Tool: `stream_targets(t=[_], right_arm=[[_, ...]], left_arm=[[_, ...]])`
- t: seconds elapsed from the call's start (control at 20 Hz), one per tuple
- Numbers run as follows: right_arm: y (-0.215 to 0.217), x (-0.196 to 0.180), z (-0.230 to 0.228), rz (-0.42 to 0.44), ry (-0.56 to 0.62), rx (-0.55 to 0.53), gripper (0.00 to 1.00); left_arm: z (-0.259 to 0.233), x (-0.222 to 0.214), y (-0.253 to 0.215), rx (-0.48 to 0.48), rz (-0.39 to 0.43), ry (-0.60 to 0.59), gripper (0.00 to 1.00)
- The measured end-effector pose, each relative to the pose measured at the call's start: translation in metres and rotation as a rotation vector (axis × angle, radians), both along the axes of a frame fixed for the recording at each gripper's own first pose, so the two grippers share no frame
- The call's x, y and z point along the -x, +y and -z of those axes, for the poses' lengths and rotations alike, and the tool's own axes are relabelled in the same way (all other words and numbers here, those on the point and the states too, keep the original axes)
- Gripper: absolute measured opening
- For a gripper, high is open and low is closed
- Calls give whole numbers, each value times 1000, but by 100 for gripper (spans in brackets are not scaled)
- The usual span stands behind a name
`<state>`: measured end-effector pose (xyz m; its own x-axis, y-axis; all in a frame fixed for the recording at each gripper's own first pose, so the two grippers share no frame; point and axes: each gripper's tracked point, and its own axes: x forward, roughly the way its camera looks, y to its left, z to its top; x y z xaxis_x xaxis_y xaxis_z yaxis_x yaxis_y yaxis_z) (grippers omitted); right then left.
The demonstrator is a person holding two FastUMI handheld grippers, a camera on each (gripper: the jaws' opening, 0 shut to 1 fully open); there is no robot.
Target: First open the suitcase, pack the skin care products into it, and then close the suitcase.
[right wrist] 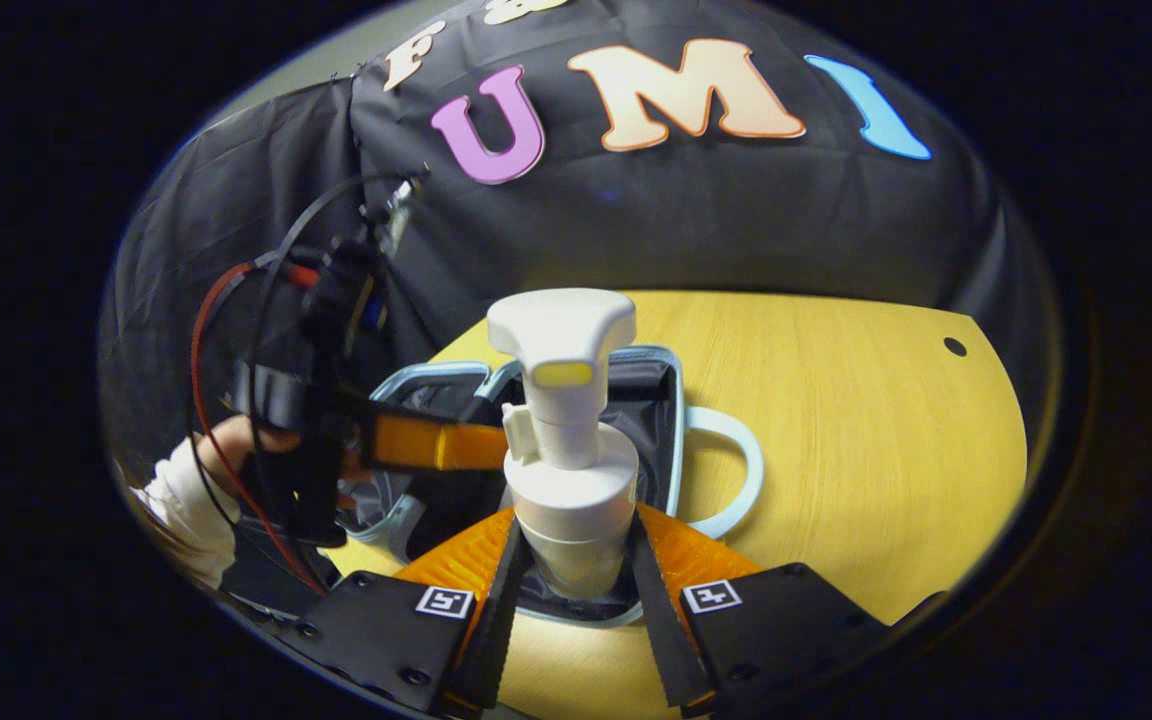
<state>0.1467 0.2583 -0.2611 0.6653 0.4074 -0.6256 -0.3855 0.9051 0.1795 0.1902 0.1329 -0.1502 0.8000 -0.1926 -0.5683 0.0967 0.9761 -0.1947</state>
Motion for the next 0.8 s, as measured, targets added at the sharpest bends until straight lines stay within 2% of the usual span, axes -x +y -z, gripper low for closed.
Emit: stream_targets(t=[0.05,0.1,0.25,0.4,0.6,0.8], right_arm=[[4,-1,6,-4,22,7,61],[6,0,12,-7,42,9,61],[12,-1,25,-16,69,39,60],[15,-1,37,-17,86,68,62],[20,-6,46,-4,88,79,60],[28,-7,42,14,83,35,63]], left_arm=[[-13,0,4,10,-11,-41,86],[-28,2,11,16,-23,-81,83],[-62,19,40,35,-94,-179,95],[-93,43,73,69,-173,-255,95],[-124,87,128,60,-300,-352,95],[-132,139,198,44,-459,-380,95]])
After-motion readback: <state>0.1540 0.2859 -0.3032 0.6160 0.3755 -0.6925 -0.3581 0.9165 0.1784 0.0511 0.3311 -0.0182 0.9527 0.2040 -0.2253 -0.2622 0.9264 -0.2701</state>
